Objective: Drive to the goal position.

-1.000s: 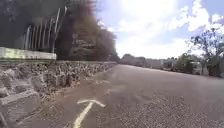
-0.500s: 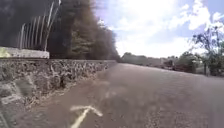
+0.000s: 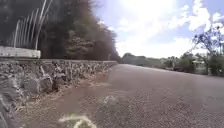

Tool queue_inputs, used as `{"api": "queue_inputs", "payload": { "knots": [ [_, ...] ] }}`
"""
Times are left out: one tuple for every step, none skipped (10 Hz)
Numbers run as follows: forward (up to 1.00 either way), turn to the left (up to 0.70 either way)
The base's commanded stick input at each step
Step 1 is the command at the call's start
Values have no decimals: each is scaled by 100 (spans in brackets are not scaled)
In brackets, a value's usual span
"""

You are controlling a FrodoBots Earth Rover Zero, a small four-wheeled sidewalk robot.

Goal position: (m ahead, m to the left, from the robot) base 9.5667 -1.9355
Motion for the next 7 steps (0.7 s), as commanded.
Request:
{"api": "queue_inputs", "payload": {
  "knots": [
    [50,0],
    [50,0],
    [50,0],
    [50,0],
    [50,0],
    [50,0],
    [50,0]
  ]
}}
